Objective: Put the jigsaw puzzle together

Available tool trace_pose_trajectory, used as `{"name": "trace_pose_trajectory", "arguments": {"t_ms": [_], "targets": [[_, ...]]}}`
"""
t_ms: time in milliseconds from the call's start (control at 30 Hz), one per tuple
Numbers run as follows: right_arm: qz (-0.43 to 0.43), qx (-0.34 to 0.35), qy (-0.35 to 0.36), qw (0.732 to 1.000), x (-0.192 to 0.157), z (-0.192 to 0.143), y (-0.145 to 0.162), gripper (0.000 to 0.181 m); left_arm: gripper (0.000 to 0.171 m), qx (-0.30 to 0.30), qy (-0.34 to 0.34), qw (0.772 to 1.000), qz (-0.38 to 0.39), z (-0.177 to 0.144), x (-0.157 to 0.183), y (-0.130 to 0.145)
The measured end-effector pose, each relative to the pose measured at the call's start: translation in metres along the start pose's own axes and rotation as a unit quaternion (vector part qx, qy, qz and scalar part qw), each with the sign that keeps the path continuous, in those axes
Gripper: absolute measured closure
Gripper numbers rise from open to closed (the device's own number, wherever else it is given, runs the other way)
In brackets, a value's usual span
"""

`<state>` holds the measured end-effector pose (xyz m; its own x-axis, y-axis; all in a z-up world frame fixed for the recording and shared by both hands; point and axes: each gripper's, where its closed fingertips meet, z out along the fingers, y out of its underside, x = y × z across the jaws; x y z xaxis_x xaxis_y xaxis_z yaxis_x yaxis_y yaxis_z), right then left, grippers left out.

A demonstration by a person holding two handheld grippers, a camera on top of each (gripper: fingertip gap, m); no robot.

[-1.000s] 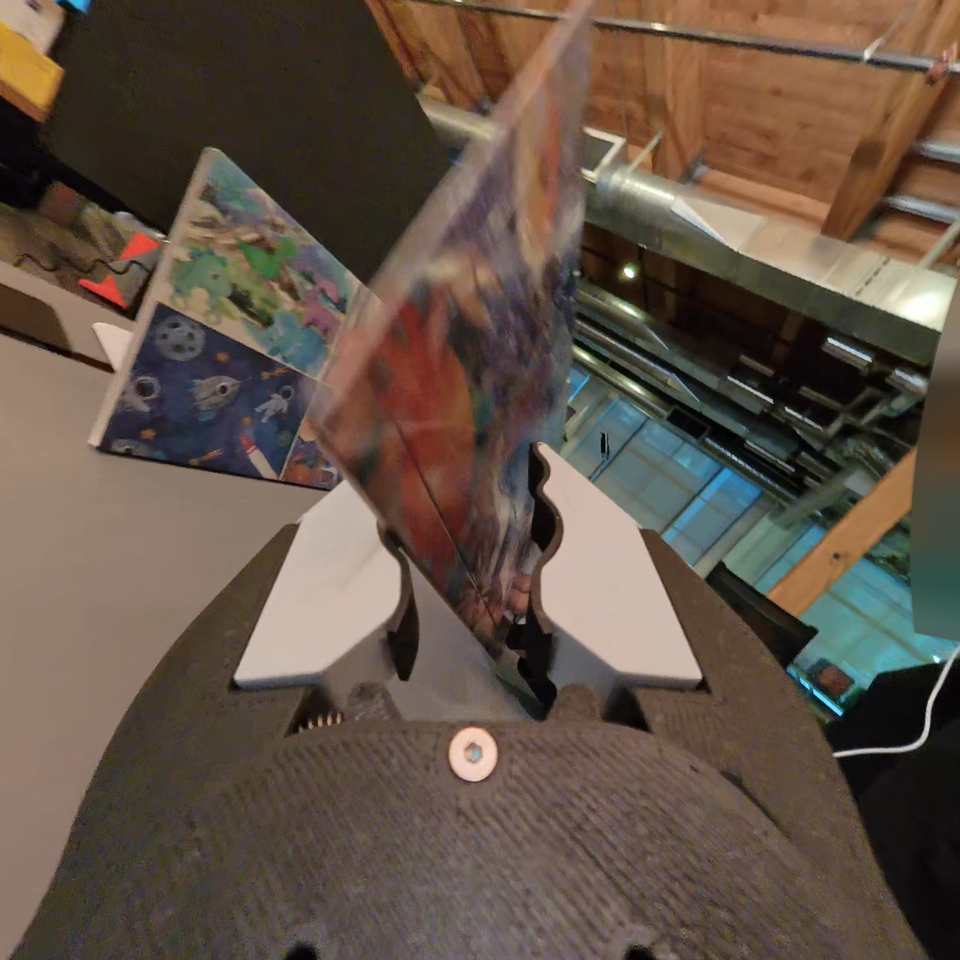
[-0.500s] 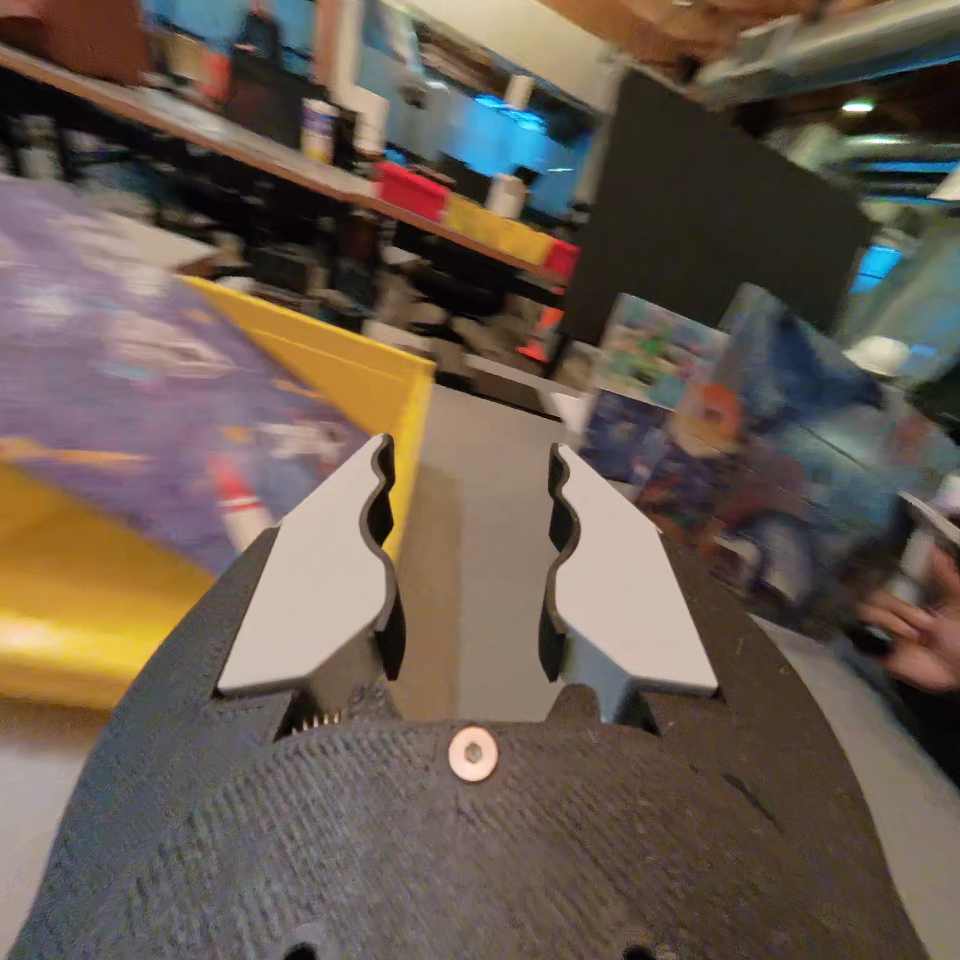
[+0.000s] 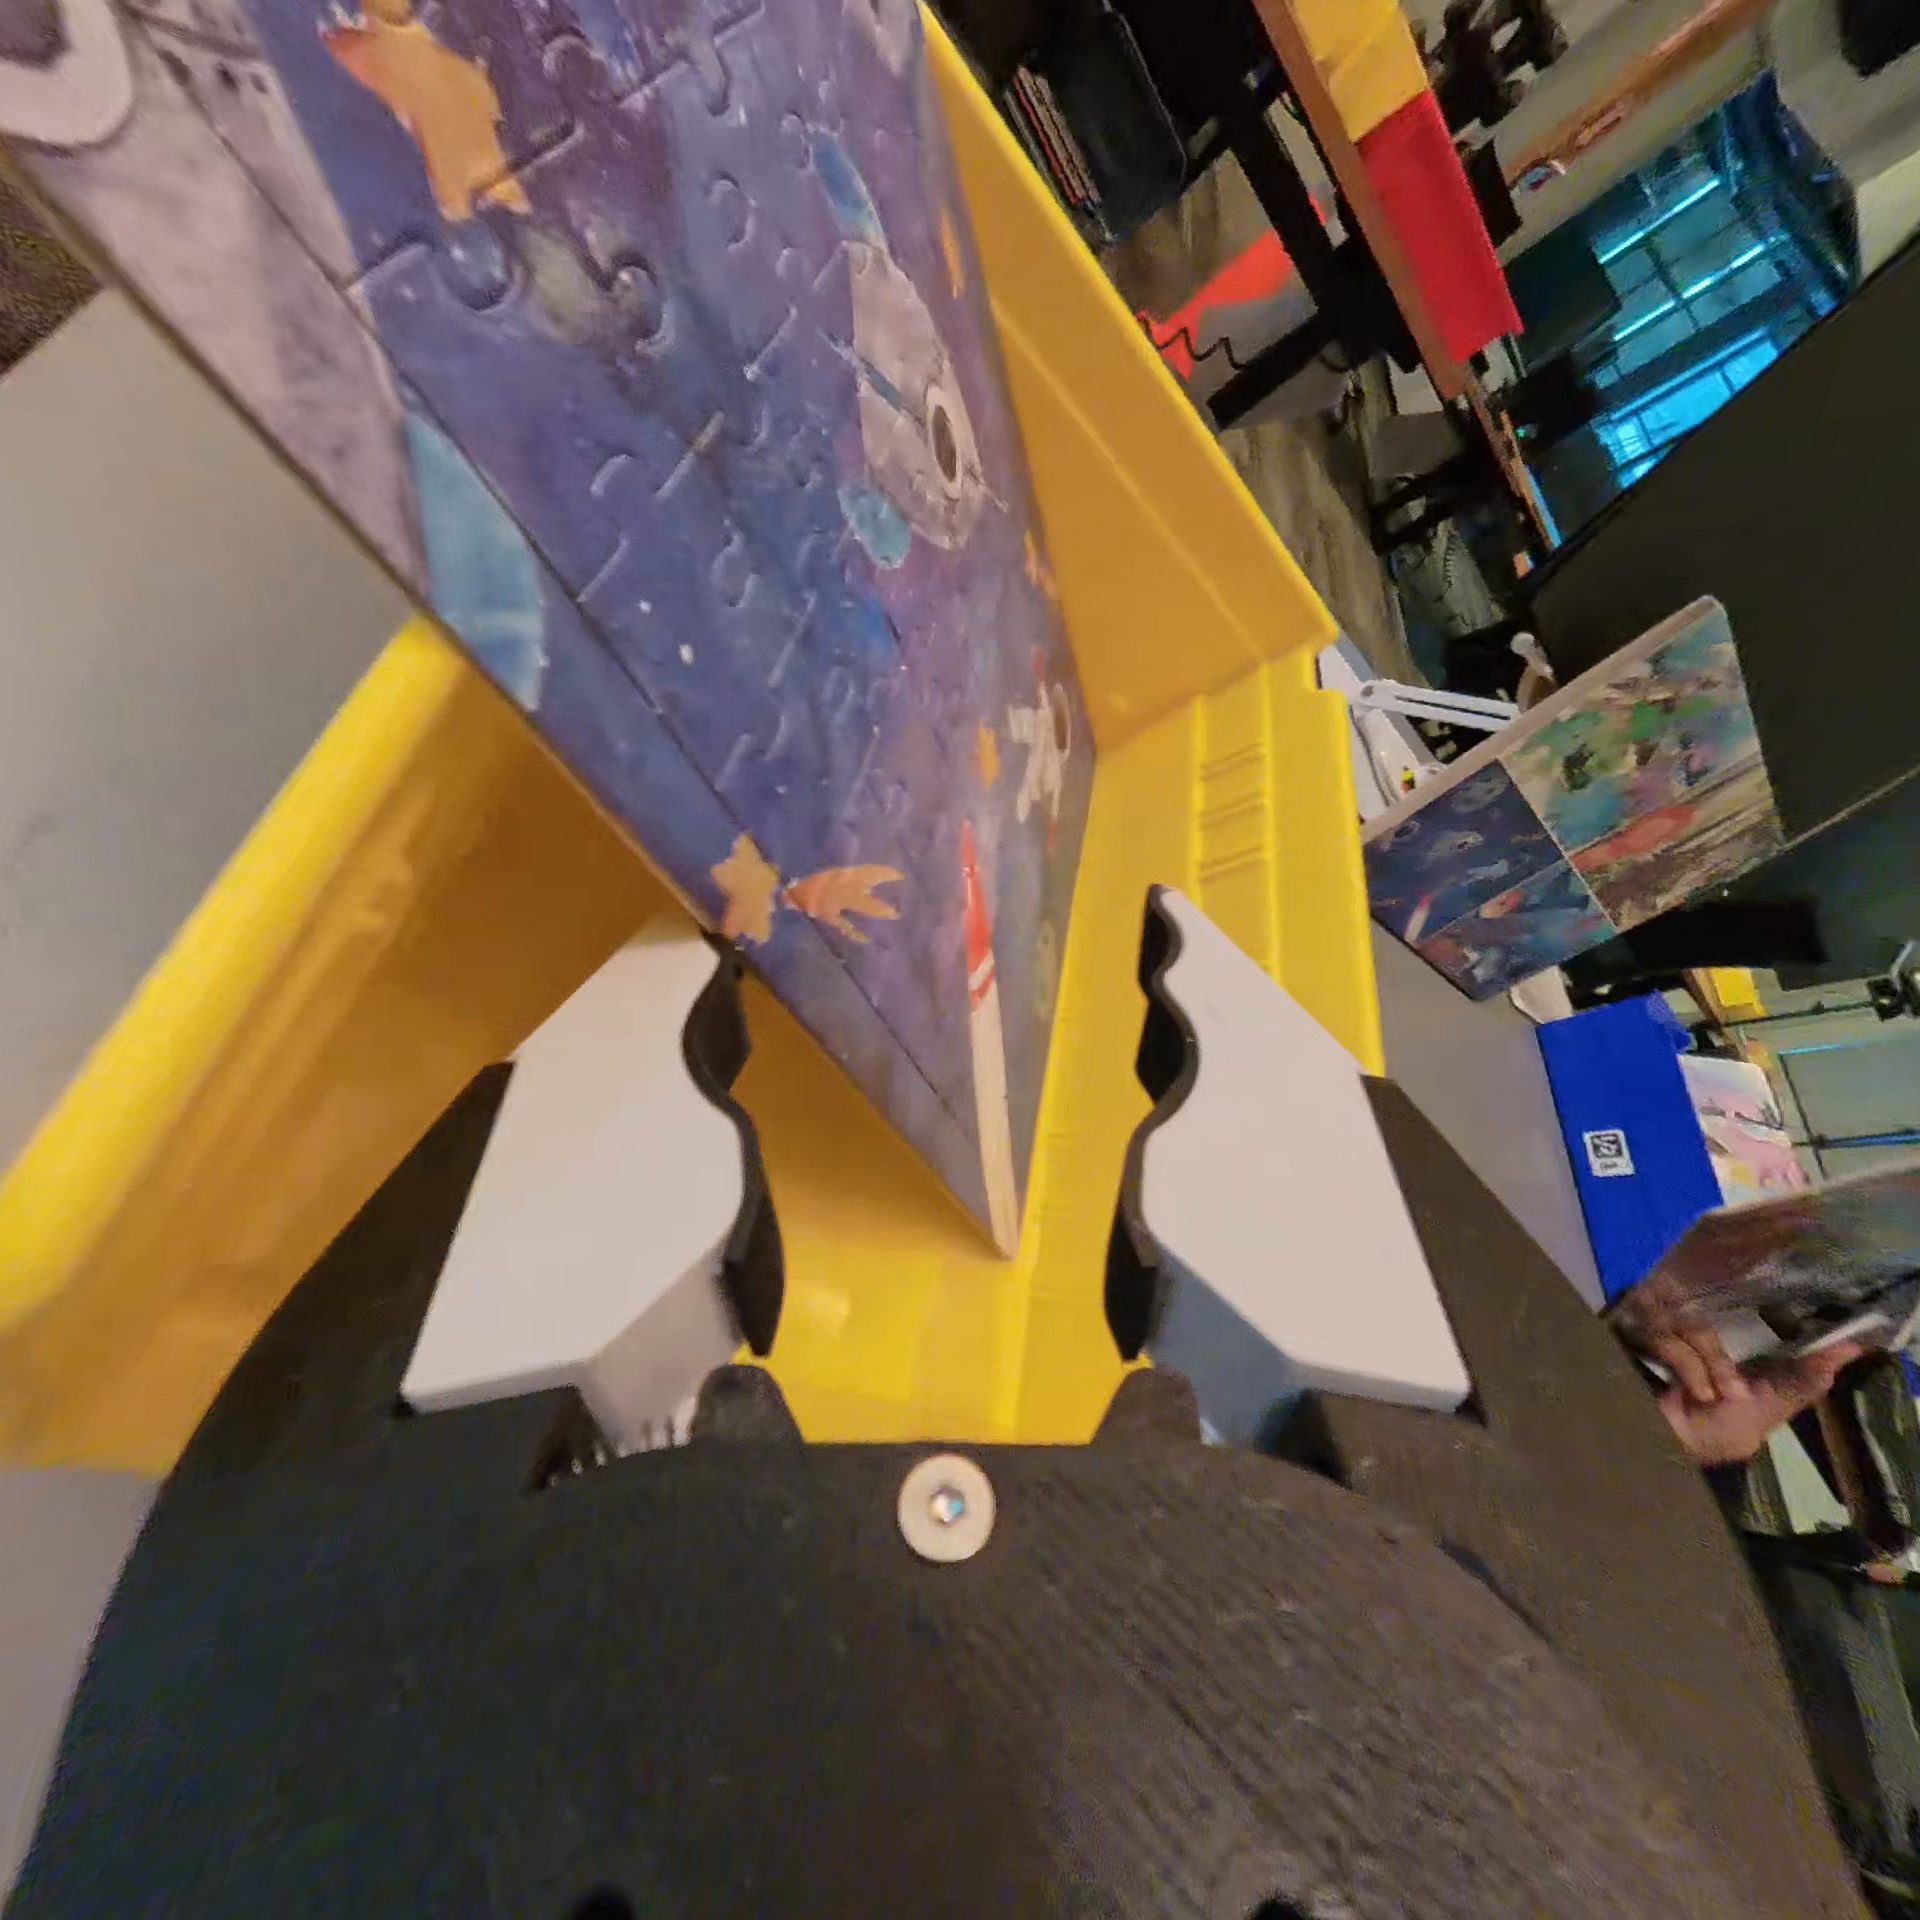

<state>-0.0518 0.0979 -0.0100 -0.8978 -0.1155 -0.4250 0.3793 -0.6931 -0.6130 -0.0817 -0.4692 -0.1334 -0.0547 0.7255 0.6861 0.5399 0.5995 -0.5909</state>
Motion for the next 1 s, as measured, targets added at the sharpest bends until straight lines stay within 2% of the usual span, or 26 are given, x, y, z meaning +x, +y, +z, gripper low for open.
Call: {"name": "trace_pose_trajectory", "arguments": {"t_ms": [33, 67, 100, 133, 300, 467, 567, 667, 867, 1000], "targets": [[0.0, 0.0, 0.0, 1.0, -0.001, 0.001, -0.001, 0.181, 0.115, 0.004, 0.0, 1.0, 0.005, 0.001, -0.002, -0.002], [0.0, 0.001, 0.0, 1.0, -0.001, 0.002, -0.002, 0.181, 0.144, 0.011, 0.007, 1.0, 0.013, 0.0, -0.002, -0.004], [0.001, 0.0, 0.0, 1.0, -0.001, 0.005, -0.003, 0.181, 0.165, 0.025, 0.03, 0.999, 0.023, -0.002, 0.004, -0.007], [0.0, -0.001, 0.0, 1.0, -0.001, 0.008, -0.005, 0.181, 0.168, 0.04, 0.054, 0.997, 0.023, -0.004, 0.011, -0.01], [-0.013, -0.023, -0.011, 1.0, -0.003, 0.04, -0.011, 0.181, 0.167, 0.137, 0.093, 0.979, 0.115, -0.018, 0.039, -0.03], [-0.022, -0.075, -0.003, 0.997, 0.007, 0.106, -0.004, 0.181, 0.171, 0.239, 0.066, 0.952, 0.181, -0.054, 0.053, -0.05], [-0.004, -0.118, 0.035, 0.992, 0.031, 0.158, 0.017, 0.181, 0.171, 0.283, 0.097, 0.936, 0.184, -0.086, 0.07, -0.06], [-0.014, -0.157, 0.052, 0.986, 0.05, 0.207, 0.044, 0.18, 0.171, 0.303, 0.081, 0.926, 0.21, -0.116, 0.079, -0.063], [-0.06, -0.231, 0.019, 0.971, 0.064, 0.297, 0.079, 0.181, 0.171, 0.369, 0.079, 0.893, 0.246, -0.2, 0.096, -0.063], [0.003, -0.326, 0.04, 0.945, 0.09, 0.349, 0.121, 0.181, 0.171, 0.411, 0.091, 0.875, 0.238, -0.245, 0.101, -0.058]]}}
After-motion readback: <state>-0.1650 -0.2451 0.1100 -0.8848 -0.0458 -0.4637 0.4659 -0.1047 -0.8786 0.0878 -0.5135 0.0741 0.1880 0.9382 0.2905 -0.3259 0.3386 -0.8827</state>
